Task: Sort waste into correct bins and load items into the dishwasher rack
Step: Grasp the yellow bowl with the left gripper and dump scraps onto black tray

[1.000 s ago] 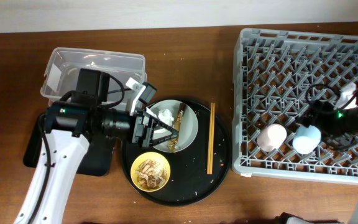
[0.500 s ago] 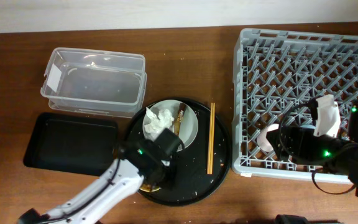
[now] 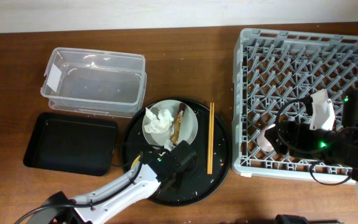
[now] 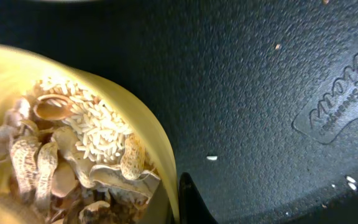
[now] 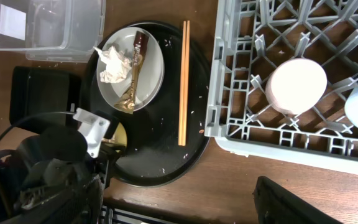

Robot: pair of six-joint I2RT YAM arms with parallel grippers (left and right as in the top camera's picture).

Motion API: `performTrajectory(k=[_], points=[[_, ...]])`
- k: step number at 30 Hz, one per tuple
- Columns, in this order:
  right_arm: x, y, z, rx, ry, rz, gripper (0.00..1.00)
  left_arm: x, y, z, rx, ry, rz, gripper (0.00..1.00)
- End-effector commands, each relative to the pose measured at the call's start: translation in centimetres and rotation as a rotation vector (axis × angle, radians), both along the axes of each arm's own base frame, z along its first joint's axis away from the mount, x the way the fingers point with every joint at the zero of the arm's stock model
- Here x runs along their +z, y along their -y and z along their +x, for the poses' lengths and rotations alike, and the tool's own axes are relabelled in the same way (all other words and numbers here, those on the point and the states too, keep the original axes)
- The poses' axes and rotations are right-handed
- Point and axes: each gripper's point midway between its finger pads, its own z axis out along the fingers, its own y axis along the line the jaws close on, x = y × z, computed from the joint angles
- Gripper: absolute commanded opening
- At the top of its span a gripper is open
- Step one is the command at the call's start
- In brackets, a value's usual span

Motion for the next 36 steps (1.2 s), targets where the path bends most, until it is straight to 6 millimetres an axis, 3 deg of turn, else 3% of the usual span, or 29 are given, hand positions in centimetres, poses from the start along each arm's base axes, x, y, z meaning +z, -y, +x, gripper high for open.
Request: performTrajectory(k=[1,4,8,11,16,18,21,25,29,36], points=[[-0.1,-0.2,-0.1,0.013,-0.001,0.003,0.79,2.1,0.7,0.0,0.011,-0.015,-0.019,0.0],[-0.1,-0.2,-0.1,0.013,-0.001,0.003,0.79,6.7,1.1,0.7,0.017,0.04,-0.083,0.0],[-0.1,-0.2,-0.1,0.013,-0.002,0.003,0.79,12.1,-1.5,2.5,0.112,0.122,-0.218,0.0],[-0.1,-0.2,-0.1,0.013,-0.002,0.003,0.79,15.0,-4.9,4.2,0.178,0.16,-0.37,0.0],[-0.1,-0.2,-0.1,0.013,-0.001,0.003,0.79,17.6,-11.1,7.9,0.244,0.228,-0.666,0.0],[-0.1,-0.2,-0.1,0.013,-0.002,0.003,0.79,17.8,-13.2,9.2,0.252,0.252,-0.791,0.0],[-0.1,-0.2,-0.1,0.014,-0.002,0.003,0.79,16.4,-15.8,11.2,0.282,0.249,-0.934,0.0],[-0.1,-0.2,-0.1,0.014,-0.002,0.003,0.79,14.7,-16.9,13.7,0.285,0.236,-1.225,0.0],[-0.2,-0.3,-0.3,0.014,-0.011,0.004,0.79,14.7,-19.2,15.3,0.37,0.285,-1.543,0.0],[-0.2,-0.3,-0.3,0.016,-0.012,0.003,0.79,14.2,-21.4,15.0,0.477,0.288,-1.559,0.0]])
